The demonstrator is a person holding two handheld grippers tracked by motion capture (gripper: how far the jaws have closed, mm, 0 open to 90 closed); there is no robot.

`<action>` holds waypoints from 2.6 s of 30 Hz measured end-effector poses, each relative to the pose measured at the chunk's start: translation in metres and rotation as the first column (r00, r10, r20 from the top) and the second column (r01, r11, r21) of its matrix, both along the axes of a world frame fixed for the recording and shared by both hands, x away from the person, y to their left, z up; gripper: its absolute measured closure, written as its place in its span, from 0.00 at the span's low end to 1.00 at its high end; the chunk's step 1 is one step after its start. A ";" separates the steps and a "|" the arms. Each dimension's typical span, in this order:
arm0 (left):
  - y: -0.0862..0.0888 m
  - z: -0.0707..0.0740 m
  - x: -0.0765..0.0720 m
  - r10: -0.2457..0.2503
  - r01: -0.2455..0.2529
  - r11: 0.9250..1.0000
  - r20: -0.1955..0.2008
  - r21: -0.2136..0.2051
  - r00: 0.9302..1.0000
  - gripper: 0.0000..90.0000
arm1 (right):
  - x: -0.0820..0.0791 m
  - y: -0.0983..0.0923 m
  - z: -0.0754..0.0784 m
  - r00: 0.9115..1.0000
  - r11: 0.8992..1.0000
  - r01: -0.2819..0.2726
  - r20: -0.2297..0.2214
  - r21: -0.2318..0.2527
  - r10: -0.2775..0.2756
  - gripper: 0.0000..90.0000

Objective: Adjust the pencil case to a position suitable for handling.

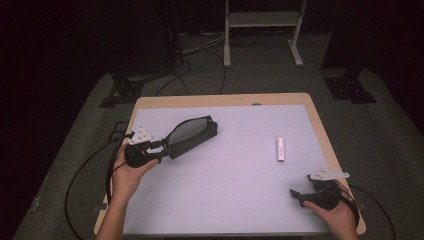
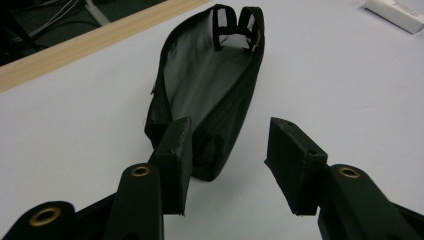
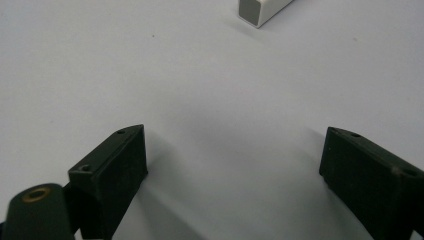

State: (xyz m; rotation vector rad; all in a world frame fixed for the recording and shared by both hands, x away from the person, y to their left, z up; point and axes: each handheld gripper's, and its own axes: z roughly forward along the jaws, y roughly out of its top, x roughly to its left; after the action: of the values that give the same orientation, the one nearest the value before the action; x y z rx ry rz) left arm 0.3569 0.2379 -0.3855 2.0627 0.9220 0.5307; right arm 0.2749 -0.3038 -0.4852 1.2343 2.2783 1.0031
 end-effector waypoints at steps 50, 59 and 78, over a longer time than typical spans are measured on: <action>-0.016 -0.001 0.079 -0.003 0.004 0.999 0.024 -0.038 1.000 0.60 | 0.000 0.000 0.000 1.000 1.000 0.001 -0.001 0.003 -0.001 0.12; -0.021 -0.005 0.094 -0.020 0.021 0.999 0.028 -0.030 0.999 0.60 | 0.000 0.000 0.000 1.000 1.000 0.001 -0.001 0.003 -0.001 0.12; -0.032 -0.012 0.126 -0.010 0.010 1.000 -0.007 -0.026 1.000 0.64 | 0.000 0.000 0.000 1.000 1.000 0.000 -0.001 0.004 0.000 0.12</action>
State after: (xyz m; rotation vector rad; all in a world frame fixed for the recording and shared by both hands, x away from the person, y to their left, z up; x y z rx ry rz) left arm 0.4829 0.2055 -0.3979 2.0458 0.9175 0.5041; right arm 0.2750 -0.3041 -0.4852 1.2365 2.2780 1.0074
